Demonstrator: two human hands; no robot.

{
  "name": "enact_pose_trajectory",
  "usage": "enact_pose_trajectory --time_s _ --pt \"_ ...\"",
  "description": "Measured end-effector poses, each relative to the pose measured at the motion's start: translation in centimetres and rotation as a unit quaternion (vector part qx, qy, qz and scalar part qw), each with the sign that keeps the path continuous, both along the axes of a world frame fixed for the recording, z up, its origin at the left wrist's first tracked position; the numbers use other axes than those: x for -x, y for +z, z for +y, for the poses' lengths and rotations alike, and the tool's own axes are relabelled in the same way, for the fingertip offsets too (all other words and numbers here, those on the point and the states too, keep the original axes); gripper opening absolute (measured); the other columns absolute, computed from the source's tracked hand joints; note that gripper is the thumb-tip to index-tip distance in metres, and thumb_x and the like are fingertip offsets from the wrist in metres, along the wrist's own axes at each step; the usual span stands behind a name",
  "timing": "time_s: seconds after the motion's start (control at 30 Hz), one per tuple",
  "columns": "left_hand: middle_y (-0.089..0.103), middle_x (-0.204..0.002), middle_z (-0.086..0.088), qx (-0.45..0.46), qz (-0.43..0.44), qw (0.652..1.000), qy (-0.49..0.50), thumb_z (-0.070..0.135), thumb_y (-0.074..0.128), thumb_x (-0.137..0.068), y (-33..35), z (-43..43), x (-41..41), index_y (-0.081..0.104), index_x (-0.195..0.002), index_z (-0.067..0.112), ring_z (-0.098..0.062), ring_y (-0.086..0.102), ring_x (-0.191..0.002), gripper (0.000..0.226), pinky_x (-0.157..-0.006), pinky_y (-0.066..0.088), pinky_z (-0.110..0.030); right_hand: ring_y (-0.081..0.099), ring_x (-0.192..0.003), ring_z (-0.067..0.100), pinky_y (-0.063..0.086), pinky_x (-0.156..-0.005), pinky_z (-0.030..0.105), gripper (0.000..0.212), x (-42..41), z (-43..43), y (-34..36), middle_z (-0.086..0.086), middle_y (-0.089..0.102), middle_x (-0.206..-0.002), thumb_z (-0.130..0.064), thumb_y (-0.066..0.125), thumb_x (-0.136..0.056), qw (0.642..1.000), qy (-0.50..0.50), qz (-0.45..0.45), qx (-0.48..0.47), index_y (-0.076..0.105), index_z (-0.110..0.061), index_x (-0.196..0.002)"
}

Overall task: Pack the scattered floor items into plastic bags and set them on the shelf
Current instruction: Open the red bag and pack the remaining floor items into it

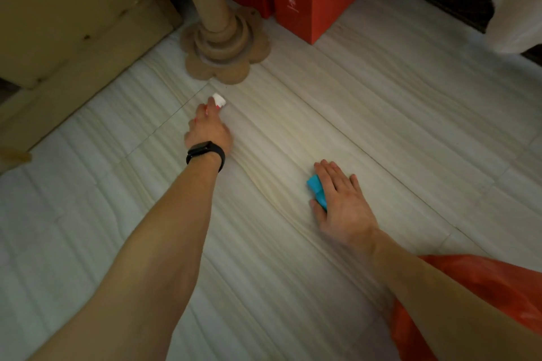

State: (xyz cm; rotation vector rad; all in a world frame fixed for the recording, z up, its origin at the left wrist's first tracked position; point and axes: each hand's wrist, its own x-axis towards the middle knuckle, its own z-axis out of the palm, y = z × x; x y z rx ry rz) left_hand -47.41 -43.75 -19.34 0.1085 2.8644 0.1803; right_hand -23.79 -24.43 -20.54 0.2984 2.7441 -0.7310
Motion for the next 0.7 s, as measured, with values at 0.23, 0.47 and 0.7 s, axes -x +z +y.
enact_pose_trajectory --time_s 0.23,0.47,0.7 --pt "0.062 -0.088 -0.016 -0.009 0.06 0.996 -0.061 0.04 0.048 -0.101 1.1 -4.4 -4.5 0.055 -0.136 0.026 -0.036 0.055 -0.092 0.038 -0.075 0.048 -0.043 0.0 -0.151 0.015 -0.002 -0.122 0.04 0.07 0.1 -0.2 -0.1 -0.001 0.005 -0.165 -0.037 0.041 -0.1 1.0 -0.005 0.003 -0.007 0.002 -0.021 -0.157" --pt "0.068 -0.11 -0.006 -0.056 0.036 0.992 -0.106 0.036 0.058 -0.096 -0.8 -6.9 -17.2 0.052 -0.141 0.029 -0.034 0.059 -0.087 0.046 -0.065 0.053 -0.038 0.031 -0.135 0.032 0.029 -0.111 0.05 0.075 -0.5 -2.6 1.1 0.012 0.029 -0.15 -0.042 0.045 -0.093 0.994 -0.006 -0.003 -0.113 0.007 -0.025 -0.155" --pt "0.057 -0.127 -0.003 0.01 -0.102 0.986 -0.129 0.038 0.038 -0.104 0.5 -6.6 -26.5 0.023 -0.154 0.033 -0.028 0.058 -0.105 0.052 -0.083 0.052 -0.038 0.047 -0.117 0.036 0.049 -0.083 0.043 0.084 -1.8 -7.3 5.9 0.013 0.032 -0.14 -0.017 0.05 -0.091 0.962 0.021 -0.273 -0.008 -0.004 -0.027 -0.155"
